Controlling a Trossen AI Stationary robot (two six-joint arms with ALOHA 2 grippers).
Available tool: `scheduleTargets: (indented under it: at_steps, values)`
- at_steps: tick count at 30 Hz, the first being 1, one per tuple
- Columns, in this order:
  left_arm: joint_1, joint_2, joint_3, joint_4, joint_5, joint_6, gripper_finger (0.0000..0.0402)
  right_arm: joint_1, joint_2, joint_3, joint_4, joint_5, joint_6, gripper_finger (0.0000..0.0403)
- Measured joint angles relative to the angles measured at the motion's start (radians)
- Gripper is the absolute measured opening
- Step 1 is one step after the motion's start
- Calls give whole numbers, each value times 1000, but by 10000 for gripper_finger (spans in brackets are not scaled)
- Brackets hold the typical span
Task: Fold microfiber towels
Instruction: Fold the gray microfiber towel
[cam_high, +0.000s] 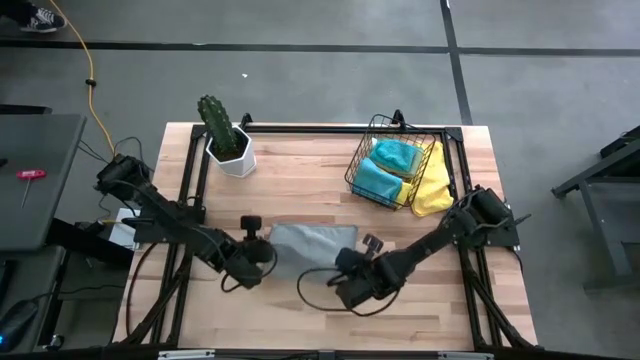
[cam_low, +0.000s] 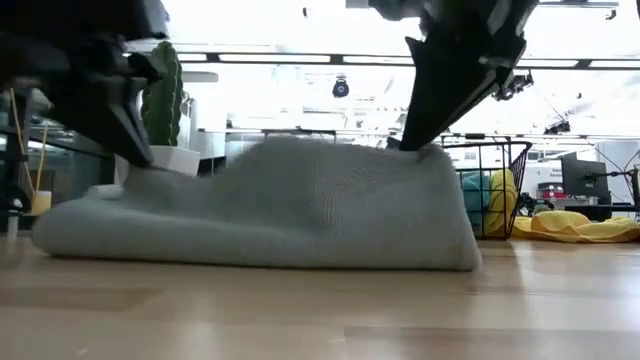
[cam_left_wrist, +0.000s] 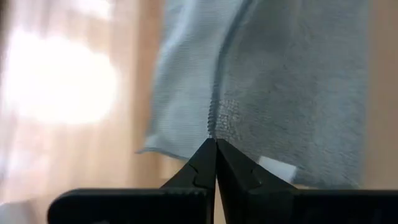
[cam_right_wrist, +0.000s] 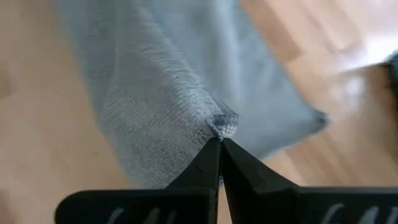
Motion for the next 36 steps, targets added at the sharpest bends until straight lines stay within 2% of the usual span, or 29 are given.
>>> scheduleTargets:
  at_steps: [3,11,19,28,36]
  values:
    - [50,14,0,-5,-28,35,0,-20,0,0,-52,34,48,0]
    - [163,61,-47,63,-22,103,0,-87,0,0,-94,33,72,0]
    - [222,68,-82,112,-38,118,0,-163,0,-78,-83,-37,158,0]
    - [269,67,-82,149,-68,143,0,-211,0,-208,46,-8,163,0]
    - [305,67,-82,148,-181,141,0,-226,0,-254,127,56,147,0]
